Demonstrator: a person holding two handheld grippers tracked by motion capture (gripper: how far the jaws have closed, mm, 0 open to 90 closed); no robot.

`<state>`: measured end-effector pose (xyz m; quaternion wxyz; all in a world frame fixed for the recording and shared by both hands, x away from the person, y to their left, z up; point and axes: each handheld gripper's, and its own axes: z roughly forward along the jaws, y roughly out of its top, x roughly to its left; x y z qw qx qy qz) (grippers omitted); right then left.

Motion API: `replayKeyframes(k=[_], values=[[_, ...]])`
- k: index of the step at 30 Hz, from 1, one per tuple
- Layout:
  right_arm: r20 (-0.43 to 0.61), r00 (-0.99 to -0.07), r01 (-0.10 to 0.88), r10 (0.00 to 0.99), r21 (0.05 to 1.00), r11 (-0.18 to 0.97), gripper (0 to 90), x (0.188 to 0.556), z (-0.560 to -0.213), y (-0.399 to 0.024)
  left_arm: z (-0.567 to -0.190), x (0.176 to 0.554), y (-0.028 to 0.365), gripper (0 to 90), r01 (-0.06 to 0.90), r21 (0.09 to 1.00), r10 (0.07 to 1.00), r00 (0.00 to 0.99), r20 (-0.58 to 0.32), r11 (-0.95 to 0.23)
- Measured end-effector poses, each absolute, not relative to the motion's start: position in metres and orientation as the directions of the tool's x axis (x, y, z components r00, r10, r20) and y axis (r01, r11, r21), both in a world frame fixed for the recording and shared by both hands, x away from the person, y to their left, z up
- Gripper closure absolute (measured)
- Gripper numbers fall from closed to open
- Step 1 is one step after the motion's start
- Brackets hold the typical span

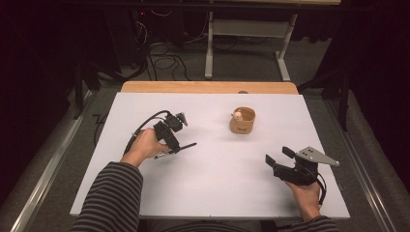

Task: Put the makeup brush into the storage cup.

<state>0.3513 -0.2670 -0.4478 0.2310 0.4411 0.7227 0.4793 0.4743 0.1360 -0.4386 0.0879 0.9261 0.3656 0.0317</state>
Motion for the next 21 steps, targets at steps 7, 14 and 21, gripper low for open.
replayKeyframes(k=[7, 14, 21], values=[[0.093, -0.505, 0.42, 0.858, 0.895, 0.151, 26.9, 0.351, -0.448, -0.267, -0.444, 0.475, 0.138, 54.3, 0.676, 0.174, 0.684, 0.729, -0.017, -0.716], [0.095, -0.507, 0.423, 0.857, 0.893, 0.152, 27.0, 0.351, -0.448, -0.267, -0.448, 0.475, 0.139, 59.6, 0.681, 0.167, 0.686, 0.727, -0.033, -0.713], [0.095, -0.509, 0.424, 0.855, 0.892, 0.154, 27.1, 0.352, -0.448, -0.266, -0.453, 0.475, 0.14, 64.1, 0.681, 0.154, 0.683, 0.729, -0.046, -0.716]])
